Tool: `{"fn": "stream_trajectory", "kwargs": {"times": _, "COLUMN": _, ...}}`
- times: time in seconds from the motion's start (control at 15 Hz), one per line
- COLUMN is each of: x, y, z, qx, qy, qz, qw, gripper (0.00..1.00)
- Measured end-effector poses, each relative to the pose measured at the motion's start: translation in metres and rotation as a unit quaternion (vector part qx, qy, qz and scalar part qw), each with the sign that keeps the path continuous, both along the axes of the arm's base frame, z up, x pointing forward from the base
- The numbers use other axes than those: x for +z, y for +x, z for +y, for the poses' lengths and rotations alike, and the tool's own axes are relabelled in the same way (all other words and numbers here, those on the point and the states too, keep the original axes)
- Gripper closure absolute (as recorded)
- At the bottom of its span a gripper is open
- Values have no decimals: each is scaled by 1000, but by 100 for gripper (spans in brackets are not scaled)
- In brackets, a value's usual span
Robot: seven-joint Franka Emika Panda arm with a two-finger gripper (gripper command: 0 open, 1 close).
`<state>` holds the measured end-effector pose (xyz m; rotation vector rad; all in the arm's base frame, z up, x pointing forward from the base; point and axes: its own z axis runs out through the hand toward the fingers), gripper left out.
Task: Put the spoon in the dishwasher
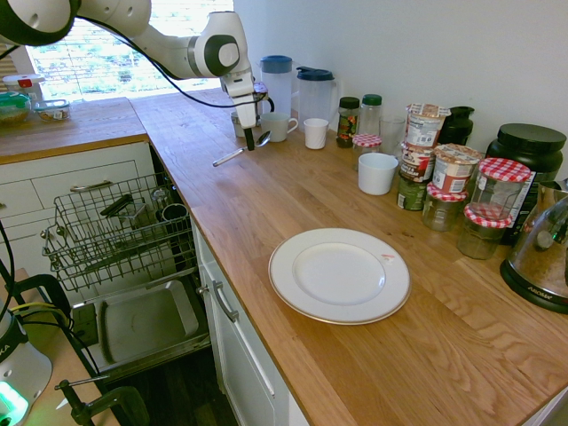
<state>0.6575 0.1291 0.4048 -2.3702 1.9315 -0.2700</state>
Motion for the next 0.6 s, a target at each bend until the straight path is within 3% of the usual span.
{"fn": "stream_trajectory", "kwargs": {"times": 0.6, "x": -17, "y": -146, "z": 92, "qx": 97, "qy": 61, "qz": 31, "qw": 993, "gripper": 100}}
